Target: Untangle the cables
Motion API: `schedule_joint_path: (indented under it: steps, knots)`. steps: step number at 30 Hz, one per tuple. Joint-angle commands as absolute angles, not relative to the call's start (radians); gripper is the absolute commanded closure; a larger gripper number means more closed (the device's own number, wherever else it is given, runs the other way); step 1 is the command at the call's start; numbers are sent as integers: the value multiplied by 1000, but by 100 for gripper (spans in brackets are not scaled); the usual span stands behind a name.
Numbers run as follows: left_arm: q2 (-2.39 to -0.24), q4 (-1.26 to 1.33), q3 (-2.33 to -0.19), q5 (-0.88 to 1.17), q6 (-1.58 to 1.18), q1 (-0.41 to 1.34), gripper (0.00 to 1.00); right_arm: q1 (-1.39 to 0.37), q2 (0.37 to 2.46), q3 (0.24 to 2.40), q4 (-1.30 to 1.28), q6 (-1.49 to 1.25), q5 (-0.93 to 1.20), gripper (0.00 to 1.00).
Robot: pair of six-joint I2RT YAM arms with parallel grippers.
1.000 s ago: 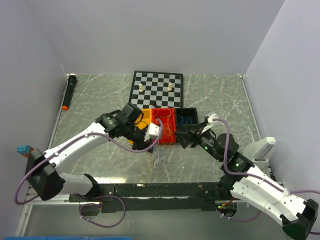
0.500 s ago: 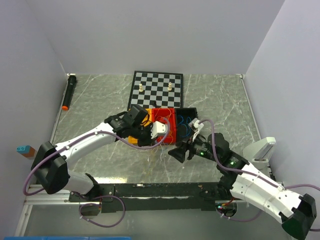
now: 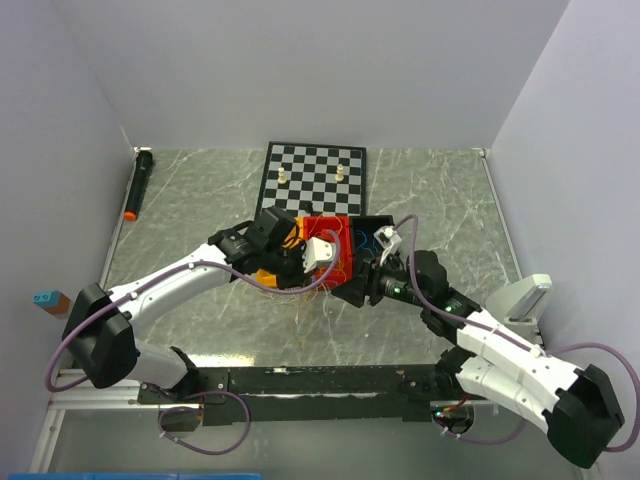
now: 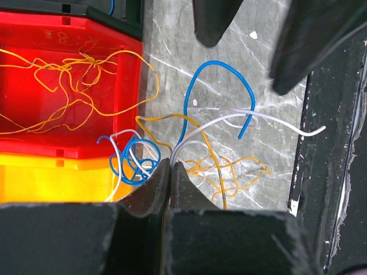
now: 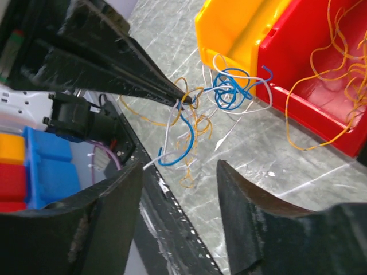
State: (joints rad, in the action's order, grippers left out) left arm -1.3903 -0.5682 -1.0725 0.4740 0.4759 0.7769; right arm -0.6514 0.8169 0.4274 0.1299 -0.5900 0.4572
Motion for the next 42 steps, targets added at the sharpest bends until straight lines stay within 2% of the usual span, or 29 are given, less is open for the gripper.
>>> schedule_joint_path:
  steps: [1,4,7,11,12,14,17,18,21,24,30,33,42]
  knots:
    - [-1355,-554,-1114,476,459,781,99,-640,870,495,222,-650,511,42]
    - [-1350,-552,-1112,472,451,781,99,-638,891,511,222,-655,529,52]
    - [-1345,-554,-1111,476,448,781,99,-640,891,518,212,-652,526,66]
    - [-1335,-566,-1112,485,437,781,99,-640,867,537,161,-629,517,98]
    - [-1332,-578,-1115,488,433,781,99,-640,847,541,146,-617,522,100]
    - [-1315,-619,-1124,508,433,781,94,-640,793,560,118,-582,535,100]
    - [-1281,-719,-1140,570,462,781,81,-640,709,604,45,-529,571,100]
    - [-1263,-760,-1143,599,480,781,75,-640,689,623,11,-513,587,100]
    - [-1229,-875,-1141,659,550,781,39,-641,654,663,-89,-468,649,100]
    - [-1206,-894,-1123,621,572,781,31,-649,635,689,-167,-428,676,100]
    - [-1255,-796,-1115,597,551,781,38,-653,606,756,-311,-351,640,100]
    - [-1330,-743,-1130,610,542,781,37,-653,592,785,-331,-341,666,100]
    - [-1499,-637,-1158,847,523,759,36,-653,568,870,-330,-354,713,100]
